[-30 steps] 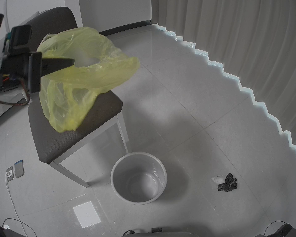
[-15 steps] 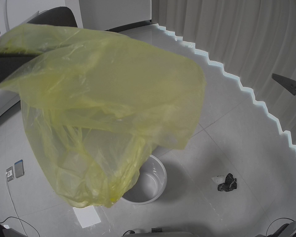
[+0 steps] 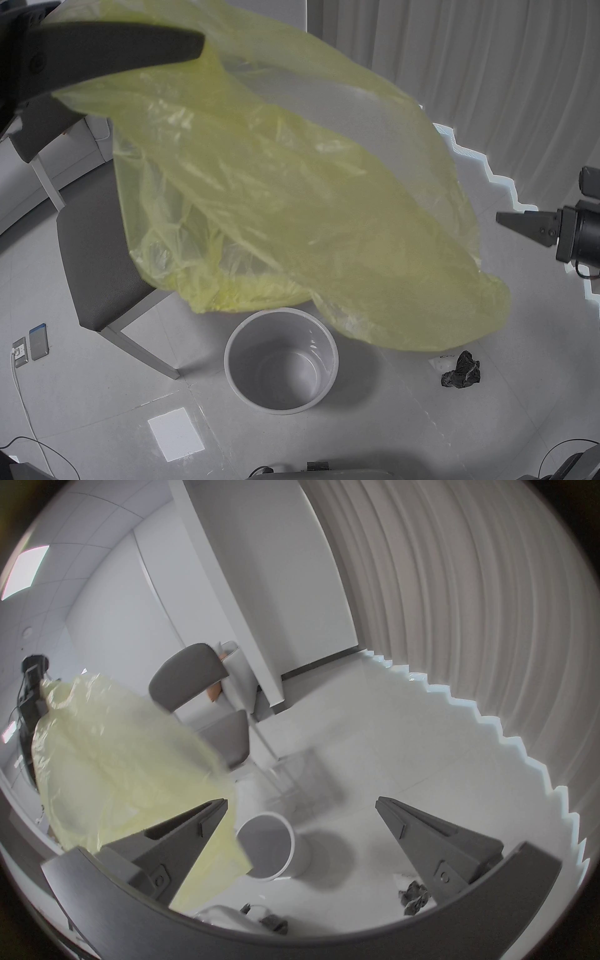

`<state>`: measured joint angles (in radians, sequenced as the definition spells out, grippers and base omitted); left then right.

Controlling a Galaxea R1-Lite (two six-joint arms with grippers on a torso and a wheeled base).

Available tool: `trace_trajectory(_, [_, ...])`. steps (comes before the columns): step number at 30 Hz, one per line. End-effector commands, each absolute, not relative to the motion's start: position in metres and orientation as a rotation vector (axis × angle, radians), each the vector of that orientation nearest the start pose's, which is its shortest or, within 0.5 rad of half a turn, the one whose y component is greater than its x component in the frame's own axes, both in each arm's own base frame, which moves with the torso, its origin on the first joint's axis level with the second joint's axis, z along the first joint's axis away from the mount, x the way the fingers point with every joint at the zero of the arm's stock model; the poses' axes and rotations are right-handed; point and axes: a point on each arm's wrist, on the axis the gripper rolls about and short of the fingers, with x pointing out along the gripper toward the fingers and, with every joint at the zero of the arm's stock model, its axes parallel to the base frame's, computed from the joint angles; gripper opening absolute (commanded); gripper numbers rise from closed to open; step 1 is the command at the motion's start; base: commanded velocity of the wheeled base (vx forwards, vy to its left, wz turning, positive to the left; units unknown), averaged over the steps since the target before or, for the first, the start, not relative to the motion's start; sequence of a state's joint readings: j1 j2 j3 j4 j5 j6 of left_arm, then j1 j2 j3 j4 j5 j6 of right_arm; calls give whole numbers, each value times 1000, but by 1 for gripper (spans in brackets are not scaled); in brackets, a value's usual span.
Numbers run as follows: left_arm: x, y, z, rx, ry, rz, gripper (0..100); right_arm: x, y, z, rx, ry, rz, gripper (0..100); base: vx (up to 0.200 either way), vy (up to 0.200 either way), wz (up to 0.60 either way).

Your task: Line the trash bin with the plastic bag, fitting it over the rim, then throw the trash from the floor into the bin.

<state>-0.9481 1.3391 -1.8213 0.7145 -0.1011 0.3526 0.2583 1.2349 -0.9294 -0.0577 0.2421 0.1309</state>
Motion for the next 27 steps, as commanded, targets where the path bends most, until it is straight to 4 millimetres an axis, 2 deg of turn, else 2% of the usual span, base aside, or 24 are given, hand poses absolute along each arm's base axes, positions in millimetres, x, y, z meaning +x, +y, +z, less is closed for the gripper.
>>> trace_trajectory(1, [91,-132,416,415,26,-1079,0,146,64,256,106,328,595,100,0,0,0])
trace_trajectory(6, [91,-133,417,411,15,-1085,0,142,70,251,116,350,629,100,0,0,0])
trace_trajectory(18, [92,-149,418,394,-27,-1120,0,168,82,248,153,319,627,100,0,0,0])
trace_trajectory(27, [94,-151,419,394,-30,-1121,0,169,82,238,146,343,626,100,0,0,0])
